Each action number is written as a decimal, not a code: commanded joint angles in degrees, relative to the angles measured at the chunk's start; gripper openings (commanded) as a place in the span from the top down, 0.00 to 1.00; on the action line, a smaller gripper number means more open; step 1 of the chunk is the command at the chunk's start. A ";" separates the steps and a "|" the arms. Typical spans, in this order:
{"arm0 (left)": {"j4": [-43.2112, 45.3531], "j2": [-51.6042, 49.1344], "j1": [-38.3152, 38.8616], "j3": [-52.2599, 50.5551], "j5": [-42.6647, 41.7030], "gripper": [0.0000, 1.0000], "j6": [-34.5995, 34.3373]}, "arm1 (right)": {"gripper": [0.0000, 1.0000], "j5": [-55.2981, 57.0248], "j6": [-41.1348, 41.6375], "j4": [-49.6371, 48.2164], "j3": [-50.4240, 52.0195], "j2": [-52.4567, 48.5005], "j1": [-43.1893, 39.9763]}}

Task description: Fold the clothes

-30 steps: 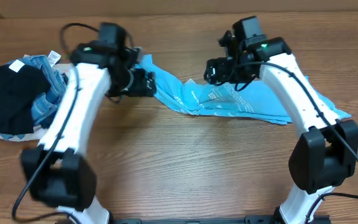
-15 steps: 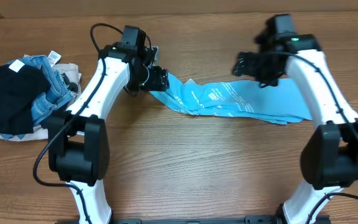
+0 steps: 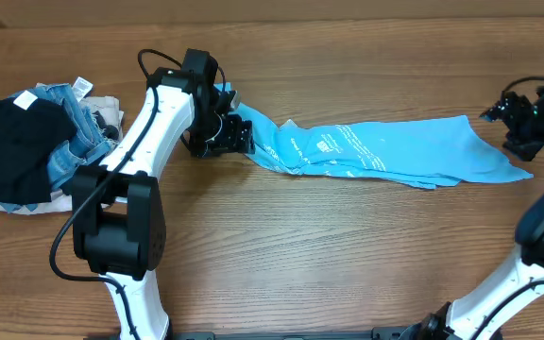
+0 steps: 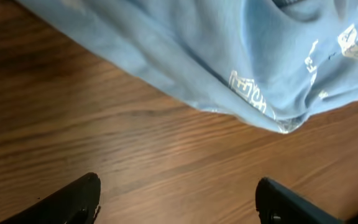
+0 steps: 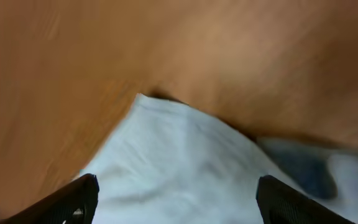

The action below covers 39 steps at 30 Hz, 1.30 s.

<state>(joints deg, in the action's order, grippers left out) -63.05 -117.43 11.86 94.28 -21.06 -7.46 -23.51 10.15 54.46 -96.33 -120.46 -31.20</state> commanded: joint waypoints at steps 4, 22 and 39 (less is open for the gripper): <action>-1.11 4.17 -0.15 4.35 -1.70 0.18 0.59 | 0.14 -7.15 -6.75 -9.03 -0.37 -2.05 3.74; -7.02 33.00 -0.15 4.79 2.38 0.11 0.61 | 0.33 9.64 -4.55 -6.36 -0.39 -9.46 4.96; -10.14 37.70 -0.22 4.79 7.52 0.06 1.73 | 0.90 -10.67 -9.16 4.50 -0.57 -0.31 3.69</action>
<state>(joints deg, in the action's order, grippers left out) -72.90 -80.36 11.86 98.00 -17.06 -7.03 -29.61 1.50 58.37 -96.97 -125.01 -27.27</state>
